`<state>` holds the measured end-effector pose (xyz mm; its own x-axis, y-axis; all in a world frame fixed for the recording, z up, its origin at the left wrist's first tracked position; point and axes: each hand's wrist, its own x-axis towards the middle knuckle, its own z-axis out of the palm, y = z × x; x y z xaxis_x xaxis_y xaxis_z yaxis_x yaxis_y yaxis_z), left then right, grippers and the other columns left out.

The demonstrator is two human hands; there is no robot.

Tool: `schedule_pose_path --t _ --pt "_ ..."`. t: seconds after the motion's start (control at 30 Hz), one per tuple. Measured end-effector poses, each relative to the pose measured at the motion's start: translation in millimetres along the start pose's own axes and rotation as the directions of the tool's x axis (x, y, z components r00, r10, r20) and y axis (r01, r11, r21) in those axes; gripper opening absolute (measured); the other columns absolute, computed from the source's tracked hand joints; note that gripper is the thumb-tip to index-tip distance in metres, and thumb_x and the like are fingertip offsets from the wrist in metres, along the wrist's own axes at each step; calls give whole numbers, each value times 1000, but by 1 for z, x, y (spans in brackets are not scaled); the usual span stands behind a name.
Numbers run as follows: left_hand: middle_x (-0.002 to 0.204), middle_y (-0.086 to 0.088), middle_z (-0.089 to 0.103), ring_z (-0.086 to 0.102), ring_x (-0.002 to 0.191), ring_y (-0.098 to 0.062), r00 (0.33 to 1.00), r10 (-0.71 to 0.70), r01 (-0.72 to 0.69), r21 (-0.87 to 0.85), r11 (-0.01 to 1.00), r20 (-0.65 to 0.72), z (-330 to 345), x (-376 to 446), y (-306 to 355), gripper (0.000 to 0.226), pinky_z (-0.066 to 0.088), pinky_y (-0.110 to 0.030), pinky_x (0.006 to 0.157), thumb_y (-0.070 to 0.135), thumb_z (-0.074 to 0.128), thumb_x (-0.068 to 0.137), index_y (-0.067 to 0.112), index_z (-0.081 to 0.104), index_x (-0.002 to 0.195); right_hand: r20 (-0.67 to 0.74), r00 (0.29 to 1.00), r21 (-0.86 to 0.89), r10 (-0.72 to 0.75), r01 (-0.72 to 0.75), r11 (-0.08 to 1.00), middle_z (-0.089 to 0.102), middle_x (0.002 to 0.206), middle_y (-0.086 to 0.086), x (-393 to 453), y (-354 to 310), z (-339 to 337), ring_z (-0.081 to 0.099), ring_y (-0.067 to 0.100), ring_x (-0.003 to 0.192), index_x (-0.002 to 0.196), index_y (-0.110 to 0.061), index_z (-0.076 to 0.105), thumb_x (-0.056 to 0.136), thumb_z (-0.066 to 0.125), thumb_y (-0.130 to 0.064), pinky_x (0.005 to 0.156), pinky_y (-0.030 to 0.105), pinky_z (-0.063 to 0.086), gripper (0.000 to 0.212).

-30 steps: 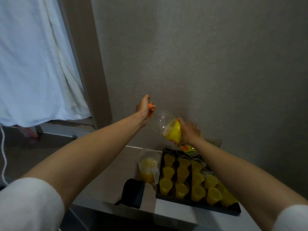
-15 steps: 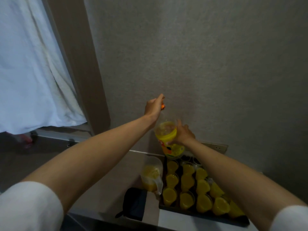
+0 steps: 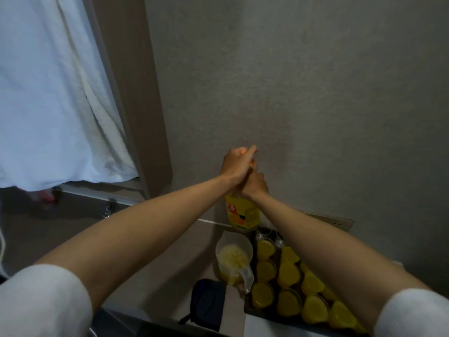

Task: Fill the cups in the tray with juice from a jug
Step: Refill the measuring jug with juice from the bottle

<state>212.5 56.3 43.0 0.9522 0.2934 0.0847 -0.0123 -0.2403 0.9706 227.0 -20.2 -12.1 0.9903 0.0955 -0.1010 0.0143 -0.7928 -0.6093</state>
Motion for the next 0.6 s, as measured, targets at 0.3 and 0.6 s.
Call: schedule_pose_path --t 0.3,0.6 --pt "72 -12 66 55 60 -11 990 134 -142 315 938 49 -23 -11 -10 76 38 -33 62 51 21 109 2 65 71 -35 997 131 75 -70 989 60 134 17 23 6 41 62 40 116 152 -22 30 88 65 -56 88 42 50 80" --pt "109 -27 67 63 103 -46 979 182 -204 536 819 94 -43 13 -48 52 51 -48 84 51 28 107 5 51 115 -25 993 280 118 -107 954 57 138 20 5 15 52 56 43 127 153 -20 25 51 83 -59 95 42 49 125"
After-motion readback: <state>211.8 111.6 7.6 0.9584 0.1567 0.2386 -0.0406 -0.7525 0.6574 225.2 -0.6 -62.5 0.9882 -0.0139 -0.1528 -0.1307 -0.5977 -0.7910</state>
